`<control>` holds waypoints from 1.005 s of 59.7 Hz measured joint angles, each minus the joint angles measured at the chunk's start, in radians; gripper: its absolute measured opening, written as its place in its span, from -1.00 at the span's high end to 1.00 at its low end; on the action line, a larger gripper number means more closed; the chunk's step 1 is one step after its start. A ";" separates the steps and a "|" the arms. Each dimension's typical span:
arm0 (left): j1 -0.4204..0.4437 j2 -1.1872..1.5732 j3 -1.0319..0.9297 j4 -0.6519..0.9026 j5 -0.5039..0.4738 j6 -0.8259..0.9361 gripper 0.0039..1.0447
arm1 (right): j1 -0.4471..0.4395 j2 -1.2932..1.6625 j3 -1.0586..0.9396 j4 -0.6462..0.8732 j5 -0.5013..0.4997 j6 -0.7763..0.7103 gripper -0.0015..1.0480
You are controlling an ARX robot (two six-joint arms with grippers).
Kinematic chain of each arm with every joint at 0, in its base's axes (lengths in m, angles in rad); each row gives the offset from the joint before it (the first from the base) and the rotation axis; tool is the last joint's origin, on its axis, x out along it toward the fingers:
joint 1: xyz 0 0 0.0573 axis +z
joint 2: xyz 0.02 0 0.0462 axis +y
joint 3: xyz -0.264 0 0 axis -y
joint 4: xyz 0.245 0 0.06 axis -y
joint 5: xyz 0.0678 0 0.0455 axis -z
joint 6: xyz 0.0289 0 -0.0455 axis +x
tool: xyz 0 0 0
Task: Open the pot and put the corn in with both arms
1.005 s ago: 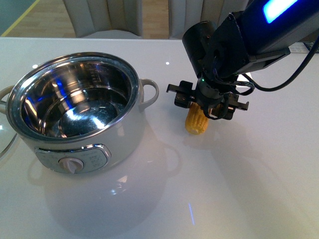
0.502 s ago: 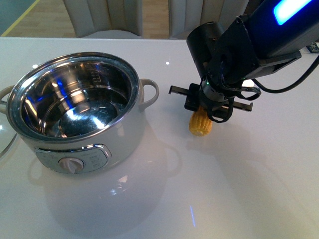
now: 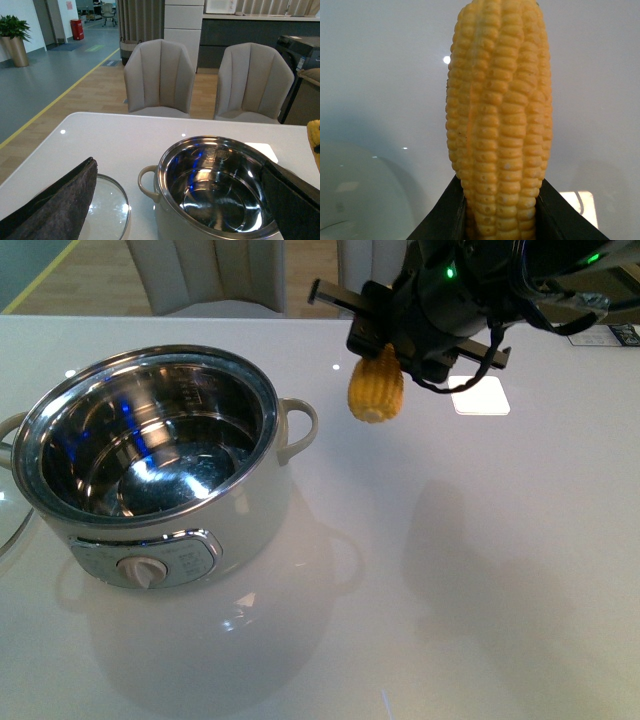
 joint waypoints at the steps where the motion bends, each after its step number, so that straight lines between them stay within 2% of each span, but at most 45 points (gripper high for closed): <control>1: 0.000 0.000 0.000 0.000 0.000 0.000 -0.88 | 0.006 -0.007 0.000 0.002 -0.008 0.005 0.56; 13: 0.000 0.000 0.000 0.000 0.000 0.000 -0.88 | 0.078 -0.043 0.005 0.019 -0.092 0.073 0.56; 37: 0.000 0.000 0.000 0.000 0.000 0.000 -0.88 | 0.164 -0.042 0.065 0.058 -0.209 0.097 0.56; 60: 0.000 0.000 0.000 0.000 0.000 0.000 -0.88 | 0.241 0.037 0.167 0.043 -0.257 0.134 0.56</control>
